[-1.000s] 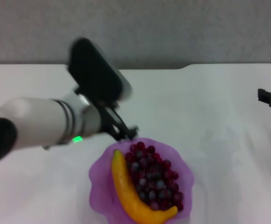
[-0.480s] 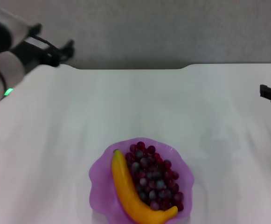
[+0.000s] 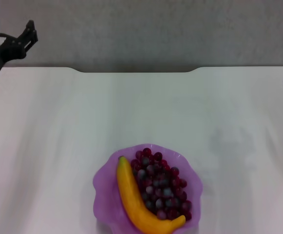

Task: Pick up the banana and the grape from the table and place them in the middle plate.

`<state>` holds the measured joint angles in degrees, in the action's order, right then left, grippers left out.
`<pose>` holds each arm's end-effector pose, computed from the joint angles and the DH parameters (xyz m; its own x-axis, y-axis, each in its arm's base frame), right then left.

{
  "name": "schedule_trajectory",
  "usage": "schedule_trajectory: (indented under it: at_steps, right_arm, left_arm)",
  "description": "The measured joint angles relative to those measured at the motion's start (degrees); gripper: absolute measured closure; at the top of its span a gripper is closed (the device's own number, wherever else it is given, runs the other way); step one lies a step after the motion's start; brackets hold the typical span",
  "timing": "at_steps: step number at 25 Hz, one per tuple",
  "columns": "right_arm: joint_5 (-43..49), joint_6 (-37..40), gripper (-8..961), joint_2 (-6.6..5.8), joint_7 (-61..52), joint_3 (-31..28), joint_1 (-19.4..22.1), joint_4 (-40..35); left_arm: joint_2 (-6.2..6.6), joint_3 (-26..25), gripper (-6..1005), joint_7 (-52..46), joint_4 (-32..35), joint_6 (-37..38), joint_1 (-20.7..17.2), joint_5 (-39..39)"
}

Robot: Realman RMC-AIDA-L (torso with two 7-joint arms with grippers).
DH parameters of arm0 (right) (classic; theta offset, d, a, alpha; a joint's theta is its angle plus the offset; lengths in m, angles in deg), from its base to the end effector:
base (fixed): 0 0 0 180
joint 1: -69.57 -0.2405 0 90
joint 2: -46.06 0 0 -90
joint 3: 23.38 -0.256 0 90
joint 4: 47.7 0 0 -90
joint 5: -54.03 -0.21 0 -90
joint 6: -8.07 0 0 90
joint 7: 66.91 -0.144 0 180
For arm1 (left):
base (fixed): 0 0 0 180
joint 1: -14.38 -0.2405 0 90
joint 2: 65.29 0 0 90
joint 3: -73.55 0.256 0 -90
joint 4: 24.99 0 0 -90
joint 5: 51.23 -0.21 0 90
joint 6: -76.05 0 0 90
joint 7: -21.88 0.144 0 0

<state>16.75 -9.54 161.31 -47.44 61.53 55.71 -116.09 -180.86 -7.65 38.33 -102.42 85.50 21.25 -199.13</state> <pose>0.2914 0.3924 0.0641 0.6570 -0.4309 -0.6186 -0.7061 -0.0640 -0.7052 -0.2215 0.3750 0.0686 0.7661 0.0014 0.6427 0.6382 -0.1206 -0.7604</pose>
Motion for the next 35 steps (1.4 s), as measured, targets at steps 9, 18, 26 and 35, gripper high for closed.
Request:
schedule_trajectory:
  at_steps: [9,18,26,35]
  right_arm:
    - [-2.84,11.15,299,0.06,-0.06,4.80,1.94,1.62]
    - [-1.77,20.93,299,-0.31,0.36,13.51,5.93,-2.47]
    - [3.15,20.55,299,-0.38,0.60,16.78,8.62,-7.71]
    - [6.98,20.02,299,-0.41,1.46,20.05,12.61,-14.30]
  left_arm:
    - [7.92,7.70,147,-18.45,6.36,12.20,1.16,-0.65]
    - [12.90,10.67,147,-36.18,15.75,20.06,2.67,-16.36]
    - [12.01,9.05,147,-30.25,16.98,18.46,0.68,-16.57]
    - [10.09,6.93,147,-27.74,15.76,11.87,0.82,-16.64]
